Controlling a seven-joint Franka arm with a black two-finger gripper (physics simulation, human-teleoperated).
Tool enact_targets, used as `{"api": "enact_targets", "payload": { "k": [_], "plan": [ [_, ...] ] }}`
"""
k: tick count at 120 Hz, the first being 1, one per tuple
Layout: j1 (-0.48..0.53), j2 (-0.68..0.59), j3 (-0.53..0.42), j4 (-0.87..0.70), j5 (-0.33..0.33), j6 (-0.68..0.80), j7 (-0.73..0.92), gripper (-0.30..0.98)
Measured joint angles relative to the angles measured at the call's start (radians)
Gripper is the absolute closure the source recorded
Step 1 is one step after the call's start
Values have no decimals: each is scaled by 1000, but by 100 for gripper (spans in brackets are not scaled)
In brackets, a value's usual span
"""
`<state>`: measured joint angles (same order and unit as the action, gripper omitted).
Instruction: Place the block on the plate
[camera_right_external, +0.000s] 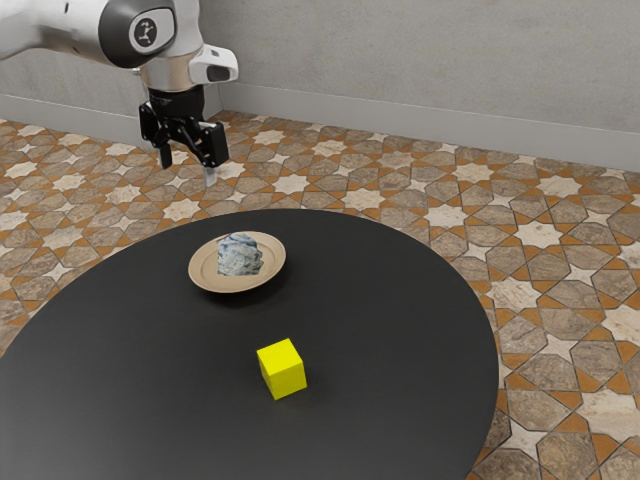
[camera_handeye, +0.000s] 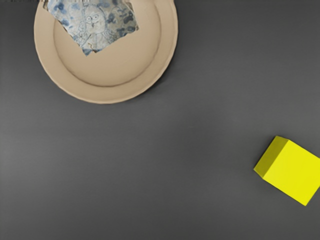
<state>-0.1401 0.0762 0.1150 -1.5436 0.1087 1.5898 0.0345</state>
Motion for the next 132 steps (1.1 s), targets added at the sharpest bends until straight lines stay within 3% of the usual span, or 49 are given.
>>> {"api": "enact_targets", "payload": {
  "k": [21, 47, 69, 94, 132],
  "plan": [
    [-14, 20, 0, -17, -2, 2, 3, 0],
    [-91, 167, 0, -29, -12, 74, 80, 0],
    [-132, 239, -2, -121, -70, 197, 147, 0],
    [-170, 243, -34, -271, -117, 368, 203, 0],
    [-170, 203, -56, -474, -125, 594, 258, 0]
  ]
}}
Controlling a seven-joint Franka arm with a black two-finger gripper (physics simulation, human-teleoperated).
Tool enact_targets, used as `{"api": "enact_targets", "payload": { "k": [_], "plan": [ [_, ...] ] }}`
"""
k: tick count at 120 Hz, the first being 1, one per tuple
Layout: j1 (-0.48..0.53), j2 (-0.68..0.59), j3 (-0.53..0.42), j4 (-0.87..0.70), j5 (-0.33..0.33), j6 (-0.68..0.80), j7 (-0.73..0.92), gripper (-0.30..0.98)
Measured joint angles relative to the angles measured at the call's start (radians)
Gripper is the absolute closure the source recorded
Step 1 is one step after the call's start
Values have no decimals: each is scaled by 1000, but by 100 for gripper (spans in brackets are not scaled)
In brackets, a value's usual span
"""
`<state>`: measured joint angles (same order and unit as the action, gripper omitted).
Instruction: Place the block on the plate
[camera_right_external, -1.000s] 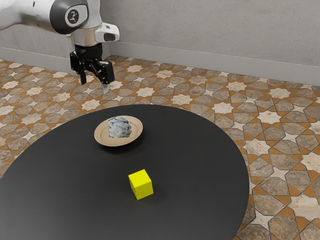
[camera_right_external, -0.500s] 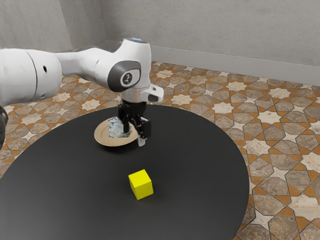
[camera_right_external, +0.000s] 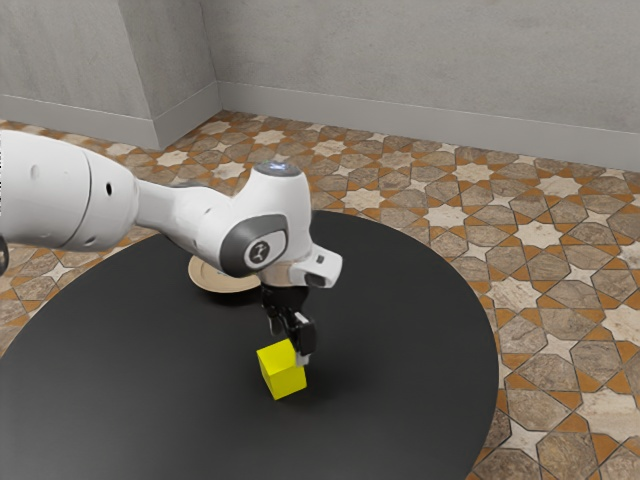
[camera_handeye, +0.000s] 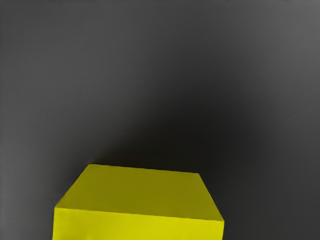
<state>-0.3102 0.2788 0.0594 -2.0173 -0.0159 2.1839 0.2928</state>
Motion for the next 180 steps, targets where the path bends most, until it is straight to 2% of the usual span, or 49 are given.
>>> {"api": "enact_targets", "payload": {
  "k": [56, 121, 160, 180],
  "plan": [
    [22, 15, 10, -107, 3, 164, 44, 0],
    [11, 13, 7, -147, -5, 228, 62, 0],
    [13, 12, 7, -148, -6, 234, 64, 22],
    [14, 12, 7, -148, -4, 235, 62, 26]
  ]
}}
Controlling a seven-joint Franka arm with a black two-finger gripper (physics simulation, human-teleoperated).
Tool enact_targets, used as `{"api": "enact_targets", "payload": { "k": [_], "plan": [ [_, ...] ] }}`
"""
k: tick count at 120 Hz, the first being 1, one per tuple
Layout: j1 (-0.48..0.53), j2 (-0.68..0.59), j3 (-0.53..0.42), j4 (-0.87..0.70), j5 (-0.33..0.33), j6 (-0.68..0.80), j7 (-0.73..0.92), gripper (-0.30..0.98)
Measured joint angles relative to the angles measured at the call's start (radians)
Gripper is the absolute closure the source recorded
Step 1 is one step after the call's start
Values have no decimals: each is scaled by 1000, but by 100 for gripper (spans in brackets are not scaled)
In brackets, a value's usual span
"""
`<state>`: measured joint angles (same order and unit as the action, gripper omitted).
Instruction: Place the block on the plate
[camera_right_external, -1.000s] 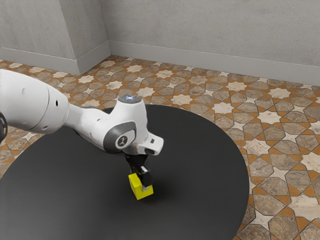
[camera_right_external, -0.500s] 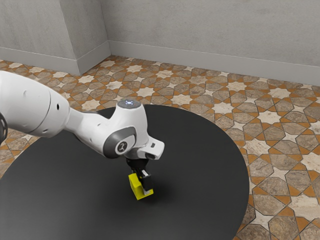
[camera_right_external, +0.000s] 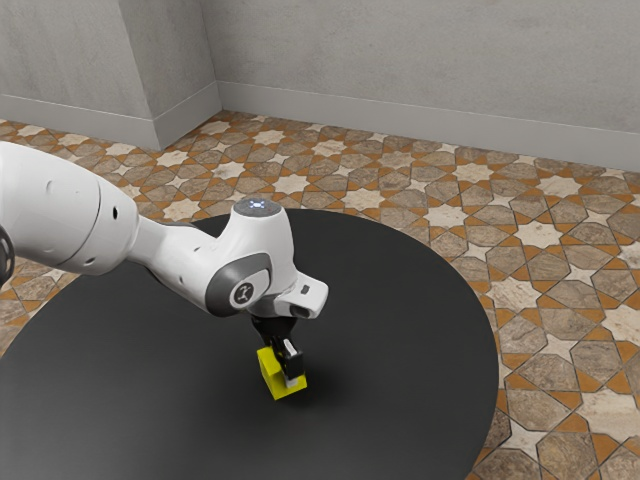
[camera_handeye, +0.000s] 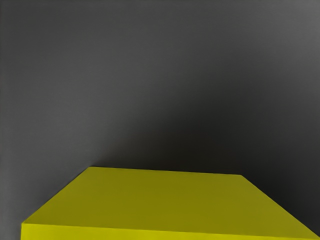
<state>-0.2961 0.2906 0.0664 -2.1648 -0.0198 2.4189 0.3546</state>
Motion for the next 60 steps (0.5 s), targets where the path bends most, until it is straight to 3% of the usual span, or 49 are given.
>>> {"api": "enact_targets", "payload": {
  "k": [19, 31, 42, 60],
  "plan": [
    [2, -20, 1, 2, 4, -2, -4, 28],
    [8, -96, 31, 11, 9, -33, -7, 29],
    [79, -140, 58, 59, 13, -89, -8, 29],
    [167, -38, 90, 249, 17, -177, -5, 28]
  ]
}}
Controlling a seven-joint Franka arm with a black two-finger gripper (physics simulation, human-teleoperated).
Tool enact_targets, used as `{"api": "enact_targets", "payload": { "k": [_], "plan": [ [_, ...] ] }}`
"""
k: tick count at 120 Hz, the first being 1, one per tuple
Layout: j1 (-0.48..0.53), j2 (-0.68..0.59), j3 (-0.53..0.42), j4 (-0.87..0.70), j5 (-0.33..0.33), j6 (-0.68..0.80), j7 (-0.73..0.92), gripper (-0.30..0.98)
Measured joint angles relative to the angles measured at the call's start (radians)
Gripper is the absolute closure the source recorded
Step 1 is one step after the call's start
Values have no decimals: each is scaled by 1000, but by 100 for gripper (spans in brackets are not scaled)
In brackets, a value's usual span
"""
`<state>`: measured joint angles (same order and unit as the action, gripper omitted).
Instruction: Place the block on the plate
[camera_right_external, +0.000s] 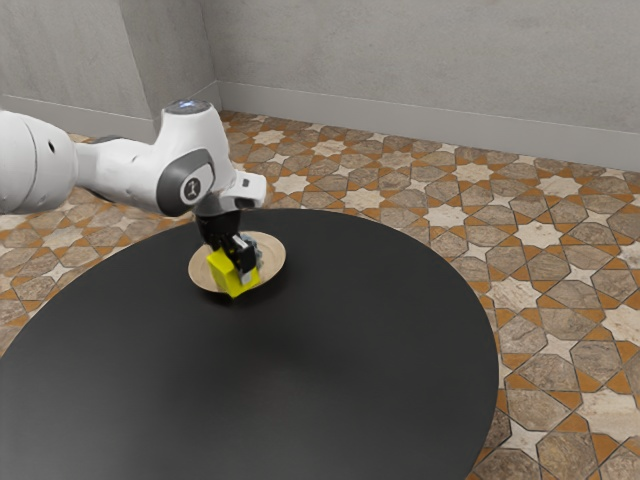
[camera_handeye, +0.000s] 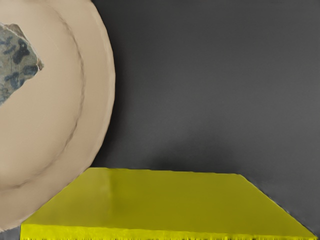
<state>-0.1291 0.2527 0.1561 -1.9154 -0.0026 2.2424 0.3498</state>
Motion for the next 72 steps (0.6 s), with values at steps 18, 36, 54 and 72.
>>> {"api": "enact_targets", "payload": {
  "k": [18, 36, 54, 72],
  "plan": [
    [68, 212, -11, 276, -3, -84, 6, 28],
    [135, 340, -37, 436, -7, -139, 10, 28],
    [174, 417, -45, 532, -10, -169, 14, 28],
    [196, 474, -47, 603, -12, -189, 17, 26]
  ]
}}
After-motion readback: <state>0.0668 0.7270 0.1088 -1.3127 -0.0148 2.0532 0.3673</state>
